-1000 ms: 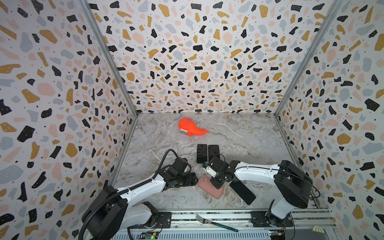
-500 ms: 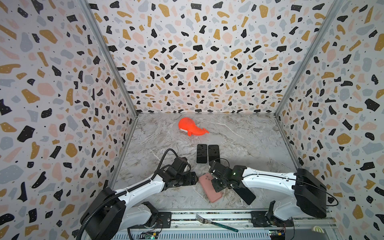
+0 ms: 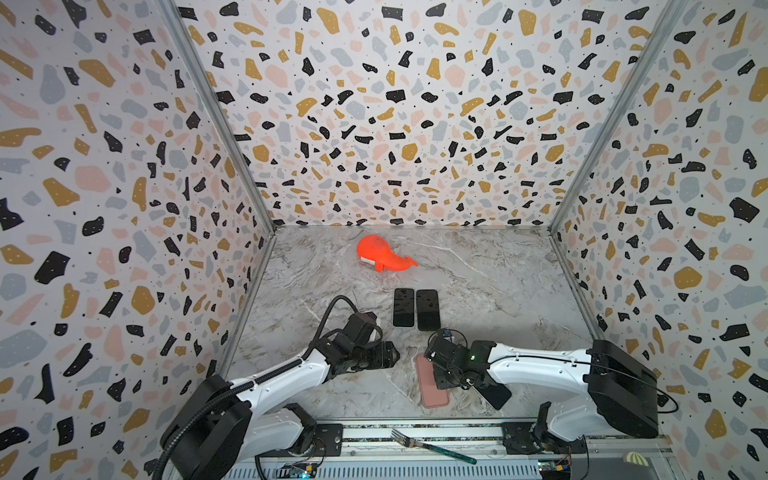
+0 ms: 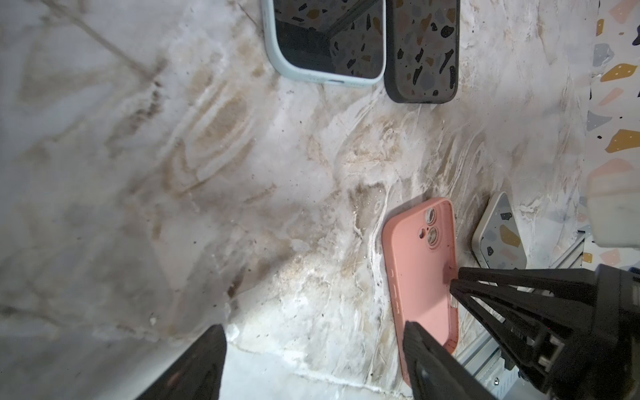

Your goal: Put the phone into the phone case

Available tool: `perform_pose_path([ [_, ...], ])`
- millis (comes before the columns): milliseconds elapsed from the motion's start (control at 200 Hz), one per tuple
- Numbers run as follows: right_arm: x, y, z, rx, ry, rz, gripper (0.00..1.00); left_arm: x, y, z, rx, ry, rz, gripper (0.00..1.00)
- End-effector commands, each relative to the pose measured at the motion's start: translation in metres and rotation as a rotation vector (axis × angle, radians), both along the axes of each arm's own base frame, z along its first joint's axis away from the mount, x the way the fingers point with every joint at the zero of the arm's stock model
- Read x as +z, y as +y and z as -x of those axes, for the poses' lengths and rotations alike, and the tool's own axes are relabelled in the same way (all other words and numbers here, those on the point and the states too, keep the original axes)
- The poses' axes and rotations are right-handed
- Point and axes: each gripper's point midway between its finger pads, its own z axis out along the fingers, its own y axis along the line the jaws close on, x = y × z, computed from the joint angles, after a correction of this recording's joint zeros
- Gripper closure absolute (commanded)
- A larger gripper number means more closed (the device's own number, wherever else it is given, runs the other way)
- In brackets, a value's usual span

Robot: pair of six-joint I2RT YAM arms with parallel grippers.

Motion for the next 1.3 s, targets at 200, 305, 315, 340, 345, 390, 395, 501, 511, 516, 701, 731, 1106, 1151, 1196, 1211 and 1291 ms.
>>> perform_pose_path([
  [200, 0.034, -0.021, -0.011, 0.104, -0.082, 0.104, 0.46, -0.002, -0.003, 0.002, -0.016, 0.001, 0.013, 0.19],
  [305, 0.042, -0.058, -0.012, 0.037, -0.073, 0.153, 0.40, -0.002, -0.006, 0.002, -0.021, 0.003, 0.017, 0.19],
  [315, 0.042, -0.061, -0.011, 0.030, -0.070, 0.157, 0.40, -0.002, -0.006, 0.001, -0.021, 0.002, 0.016, 0.19],
  [340, 0.042, -0.068, -0.010, 0.011, -0.064, 0.162, 0.38, -0.001, -0.007, 0.001, -0.023, 0.002, 0.018, 0.19],
  [345, 0.042, -0.070, -0.010, 0.008, -0.063, 0.164, 0.38, -0.002, -0.006, 0.001, -0.023, 0.002, 0.018, 0.19],
  [390, 0.042, -0.081, -0.006, -0.015, -0.060, 0.176, 0.32, -0.001, -0.008, 0.001, -0.024, 0.002, 0.021, 0.19],
  [395, 0.041, -0.082, -0.005, -0.018, -0.058, 0.177, 0.31, -0.001, -0.008, 0.000, -0.024, 0.001, 0.021, 0.19],
  [501, 0.035, -0.100, 0.002, -0.085, -0.049, 0.167, 0.12, -0.003, -0.010, -0.001, -0.028, 0.004, 0.024, 0.19],
  [511, 0.035, -0.101, 0.002, -0.090, -0.048, 0.160, 0.11, -0.004, -0.010, -0.001, -0.029, 0.005, 0.024, 0.19],
  [516, 0.034, -0.101, 0.002, -0.093, -0.046, 0.156, 0.11, -0.004, -0.010, -0.001, -0.029, 0.006, 0.023, 0.19],
  [701, 0.030, -0.108, -0.009, -0.191, -0.061, -0.027, 0.05, -0.008, -0.013, 0.001, -0.045, 0.016, 0.016, 0.19],
  [731, 0.030, -0.112, -0.012, -0.216, -0.068, -0.052, 0.03, -0.008, -0.013, 0.000, -0.047, 0.014, 0.015, 0.19],
  [1106, 0.012, -0.134, -0.022, -0.360, -0.002, -0.300, 0.01, -0.008, -0.015, -0.001, -0.051, 0.016, 0.019, 0.19],
  [1151, 0.006, -0.136, -0.016, -0.373, 0.031, -0.291, 0.01, -0.009, -0.015, -0.001, -0.052, 0.016, 0.018, 0.19],
  [1196, -0.001, -0.137, -0.010, -0.383, 0.057, -0.287, 0.01, -0.008, -0.016, -0.001, -0.049, 0.015, 0.022, 0.19],
  [1211, -0.002, -0.137, -0.009, -0.384, 0.063, -0.293, 0.01, -0.008, -0.016, -0.002, -0.049, 0.014, 0.022, 0.19],
  [1291, -0.007, -0.136, -0.001, -0.398, 0.082, -0.319, 0.02, -0.008, -0.016, -0.002, -0.048, 0.013, 0.024, 0.19],
])
